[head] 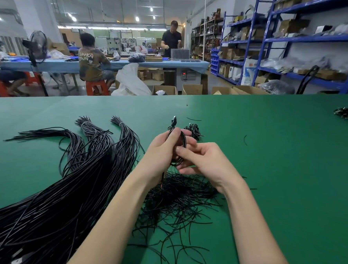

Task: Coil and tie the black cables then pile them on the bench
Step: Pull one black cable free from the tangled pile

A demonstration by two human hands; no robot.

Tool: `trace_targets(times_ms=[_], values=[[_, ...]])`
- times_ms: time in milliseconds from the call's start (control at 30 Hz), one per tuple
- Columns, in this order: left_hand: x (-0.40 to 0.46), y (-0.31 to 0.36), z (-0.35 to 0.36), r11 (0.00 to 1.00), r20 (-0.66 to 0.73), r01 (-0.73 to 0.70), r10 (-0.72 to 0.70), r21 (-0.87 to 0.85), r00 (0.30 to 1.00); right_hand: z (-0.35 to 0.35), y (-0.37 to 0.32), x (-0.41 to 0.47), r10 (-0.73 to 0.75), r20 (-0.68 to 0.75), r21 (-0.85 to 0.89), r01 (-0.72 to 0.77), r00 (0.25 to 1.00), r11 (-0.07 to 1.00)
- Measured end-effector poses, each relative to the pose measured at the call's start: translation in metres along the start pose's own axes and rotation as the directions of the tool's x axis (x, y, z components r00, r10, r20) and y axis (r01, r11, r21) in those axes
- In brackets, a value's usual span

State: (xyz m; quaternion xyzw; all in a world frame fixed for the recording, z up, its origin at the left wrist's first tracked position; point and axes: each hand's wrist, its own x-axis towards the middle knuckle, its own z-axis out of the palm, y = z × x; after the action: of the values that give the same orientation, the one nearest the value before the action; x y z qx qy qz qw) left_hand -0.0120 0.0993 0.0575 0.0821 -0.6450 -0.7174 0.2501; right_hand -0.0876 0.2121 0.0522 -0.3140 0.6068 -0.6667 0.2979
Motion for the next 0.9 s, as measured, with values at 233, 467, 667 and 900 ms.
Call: trace_targets(times_ms=[233, 467, 667, 900], values=[[-0.001, -0.003, 0.000, 0.977, -0.044, -0.131, 0.140, 0.167, 0.989, -0.003, -0.007, -0.007, 0.174, 0.087, -0.320, -0.138, 0.981, 0.937], [-0.005, -0.001, -0.002, 0.993, 0.123, -0.005, -0.009, 0.115, 0.992, -0.034, -0.018, -0.012, -0.200, -0.139, -0.281, 0.155, 0.970, 0.947], [-0.005, -0.006, 0.003, 0.989, 0.184, 0.089, -0.111, 0.120, 0.977, -0.017, -0.017, -0.005, -0.419, -0.110, -0.472, 0.324, 0.901, 0.820], [-0.007, -0.008, 0.007, 0.985, 0.213, 0.079, -0.111, 0.153, 0.971, -0.013, -0.008, 0.000, -0.454, -0.192, -0.542, 0.292, 0.870, 0.788]])
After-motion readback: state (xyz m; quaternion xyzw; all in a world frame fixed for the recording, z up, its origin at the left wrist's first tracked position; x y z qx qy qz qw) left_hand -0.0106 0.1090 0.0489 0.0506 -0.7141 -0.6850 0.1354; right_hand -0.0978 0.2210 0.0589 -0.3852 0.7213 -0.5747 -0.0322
